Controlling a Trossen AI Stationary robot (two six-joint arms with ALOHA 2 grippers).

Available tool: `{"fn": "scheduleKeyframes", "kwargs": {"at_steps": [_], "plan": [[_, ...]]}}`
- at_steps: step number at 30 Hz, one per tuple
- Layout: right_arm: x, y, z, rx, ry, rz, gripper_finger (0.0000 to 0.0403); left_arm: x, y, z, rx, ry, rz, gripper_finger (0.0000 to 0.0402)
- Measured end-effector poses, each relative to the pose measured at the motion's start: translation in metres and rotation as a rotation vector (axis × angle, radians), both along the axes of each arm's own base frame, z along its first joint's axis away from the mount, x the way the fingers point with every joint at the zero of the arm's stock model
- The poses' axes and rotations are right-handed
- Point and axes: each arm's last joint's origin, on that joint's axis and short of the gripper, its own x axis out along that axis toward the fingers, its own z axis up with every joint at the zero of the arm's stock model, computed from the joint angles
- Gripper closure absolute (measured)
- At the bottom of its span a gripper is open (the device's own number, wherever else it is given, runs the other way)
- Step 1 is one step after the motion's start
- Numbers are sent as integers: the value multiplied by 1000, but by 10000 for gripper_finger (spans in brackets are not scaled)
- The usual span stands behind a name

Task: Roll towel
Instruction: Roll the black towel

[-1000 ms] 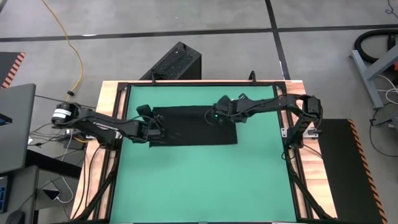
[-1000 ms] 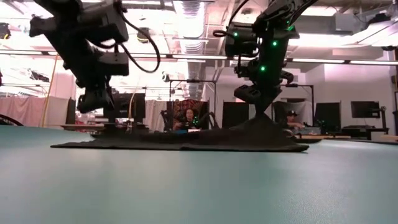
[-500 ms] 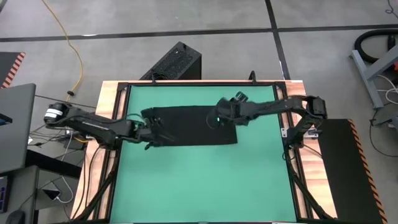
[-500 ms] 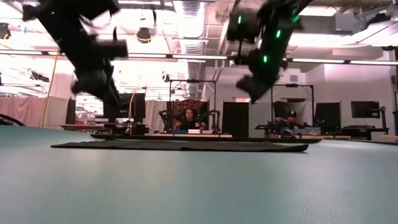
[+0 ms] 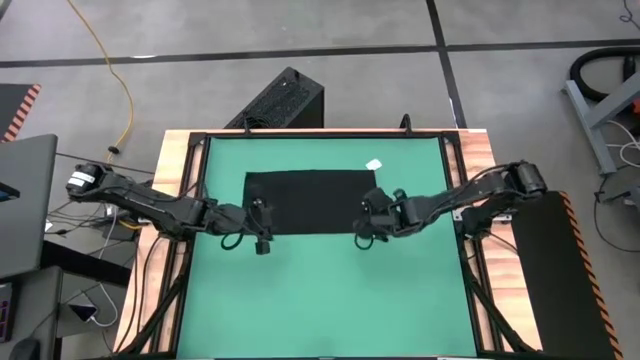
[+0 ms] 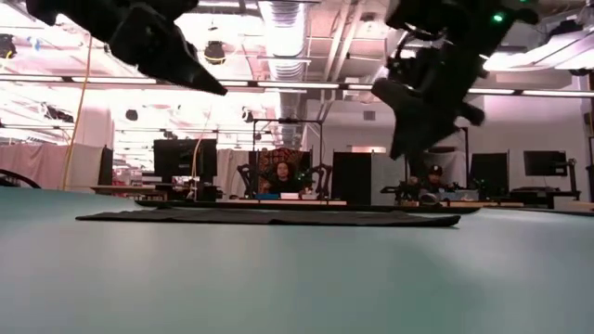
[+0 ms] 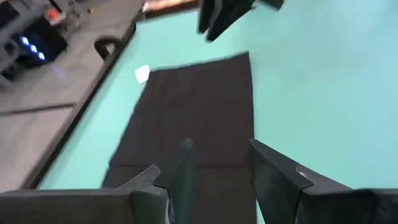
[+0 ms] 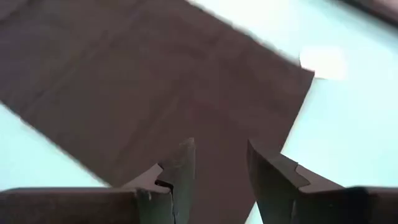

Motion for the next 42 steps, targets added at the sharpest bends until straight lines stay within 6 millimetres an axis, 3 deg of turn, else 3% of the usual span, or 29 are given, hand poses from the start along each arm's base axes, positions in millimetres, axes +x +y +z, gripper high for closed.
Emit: {"fn": "scheduleKeyframes", "kwargs": {"at_steps": [5,10,17,21,29,36,39,42], "plan": [[-12,8,-27,10,81,-181,236,7,-4,-14,-59,50,-19,264],[-8,14,-48,14,89,-259,215,12,-6,-25,-78,100,-40,264],[-4,20,-64,32,101,-281,149,14,-9,-25,-133,91,-104,264],[-3,21,-66,46,71,-314,132,15,-9,-24,-136,77,-105,264],[5,27,-79,65,36,-311,132,16,-9,-26,-132,83,-105,264],[7,33,-93,59,22,-350,134,8,-5,-43,-126,78,-94,264],[5,36,-94,65,9,-369,151,4,-4,-49,-128,97,-85,264],[5,36,-94,74,7,-373,194,2,-3,-53,-130,109,-71,264]]}}
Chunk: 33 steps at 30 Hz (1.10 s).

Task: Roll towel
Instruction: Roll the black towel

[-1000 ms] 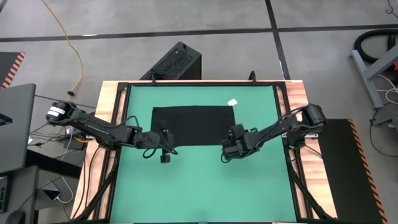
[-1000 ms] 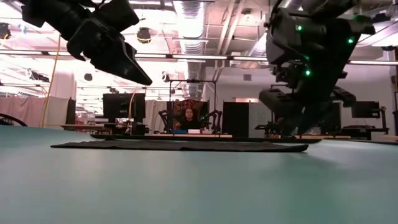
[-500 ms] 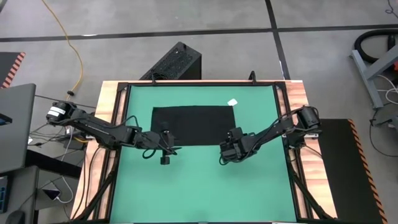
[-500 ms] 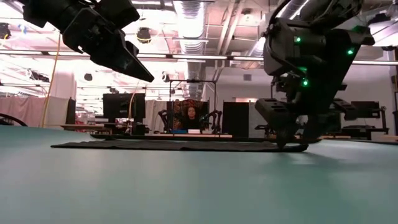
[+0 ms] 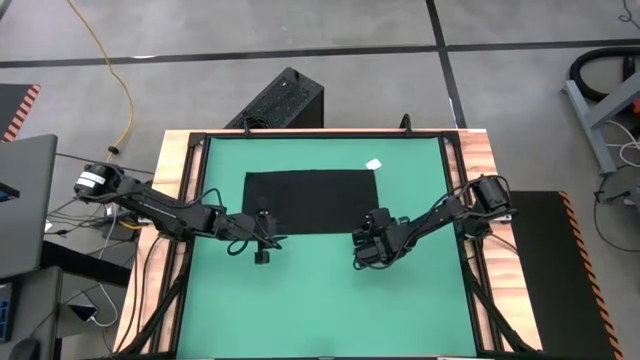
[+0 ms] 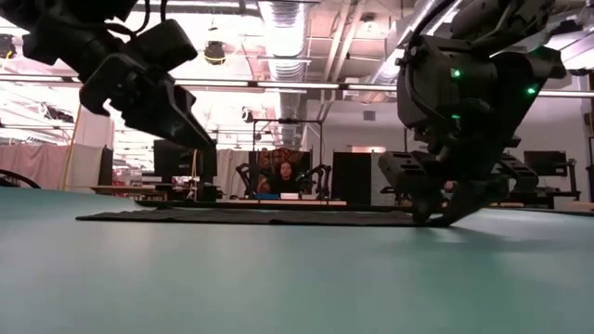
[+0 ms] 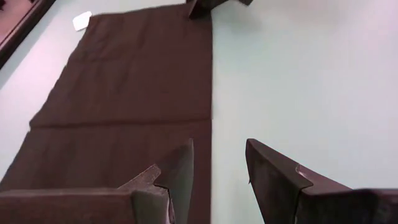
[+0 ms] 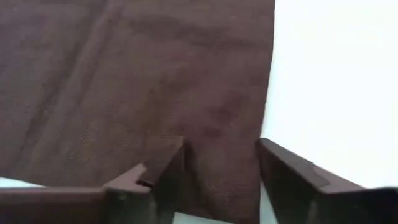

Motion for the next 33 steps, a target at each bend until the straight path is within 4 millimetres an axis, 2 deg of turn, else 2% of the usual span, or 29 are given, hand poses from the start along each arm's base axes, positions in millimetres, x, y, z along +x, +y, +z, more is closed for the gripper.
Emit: {"fn": "scheduleKeyframes", "kwargs": {"at_steps": [7,11,15,23,27,33], "plan": [[1,1,1,14,16,9,330,-4,1,-6,-1,9,13,264],[8,2,8,-5,47,64,387,-4,1,-7,0,11,13,264],[24,2,27,-15,55,87,386,-4,1,-7,1,14,13,264],[65,-10,77,-181,70,253,389,-7,3,-11,27,64,50,264],[88,-17,100,-243,20,340,389,-10,4,-14,27,93,86,264],[120,-30,112,-312,-122,486,390,-14,5,-18,29,149,113,264]]}}
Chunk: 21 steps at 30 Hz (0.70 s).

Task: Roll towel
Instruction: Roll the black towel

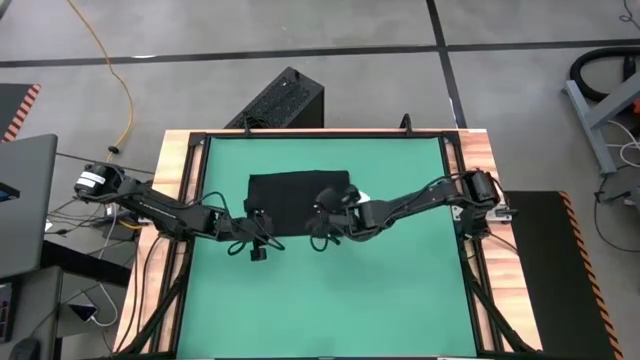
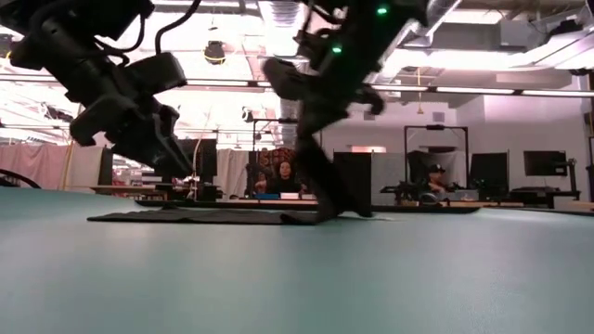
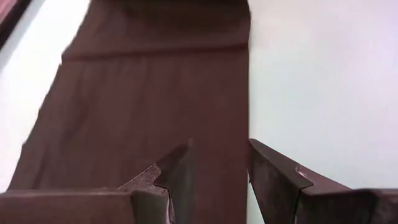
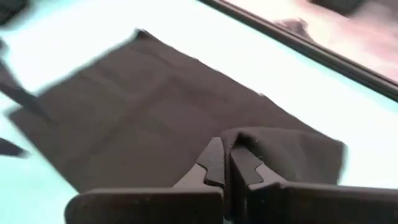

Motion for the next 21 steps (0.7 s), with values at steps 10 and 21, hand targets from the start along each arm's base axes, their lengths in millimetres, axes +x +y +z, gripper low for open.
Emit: {"fn": "scheduleKeyframes", "kwargs": {"at_steps": [10,21], "plan": [[27,-21,-7,5,-89,145,391,-11,-4,-8,-67,102,67,264],[42,-17,-17,-34,-139,269,391,-21,-11,6,-93,132,99,264]]}}
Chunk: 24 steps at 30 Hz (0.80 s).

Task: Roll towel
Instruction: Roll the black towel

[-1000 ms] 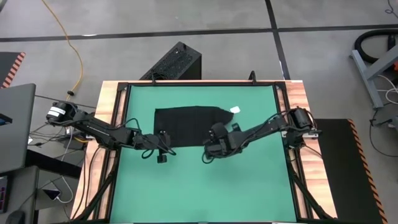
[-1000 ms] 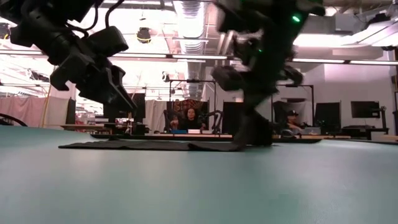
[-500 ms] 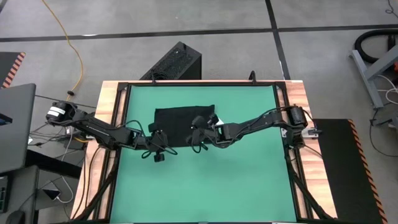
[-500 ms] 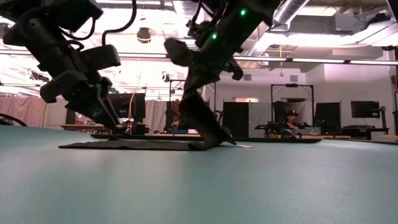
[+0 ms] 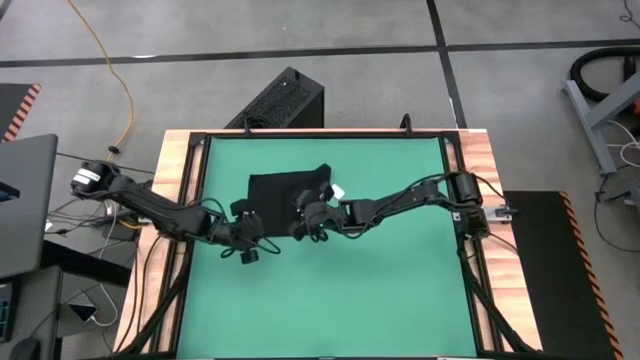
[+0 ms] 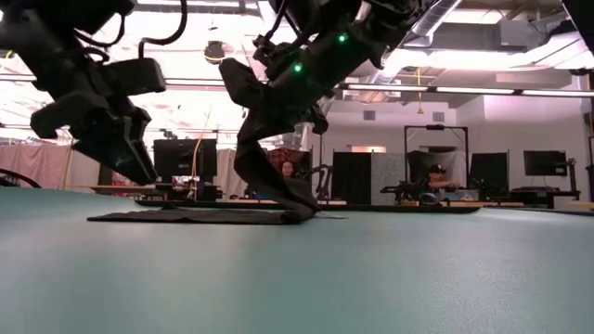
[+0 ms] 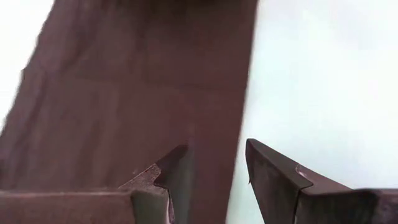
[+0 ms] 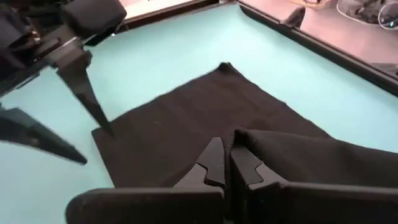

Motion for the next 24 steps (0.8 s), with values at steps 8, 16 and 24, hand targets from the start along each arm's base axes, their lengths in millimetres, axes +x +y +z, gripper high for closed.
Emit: {"fn": "scheduleKeyframes", "kwargs": {"at_steps": [8,16,24], "plan": [[4,1,7,-13,-55,66,391,-11,1,-3,-24,87,59,264],[7,2,12,-18,-108,125,391,-13,1,-4,-23,104,67,264],[8,-1,14,-31,-118,126,391,-13,1,-4,-14,104,67,264]]}}
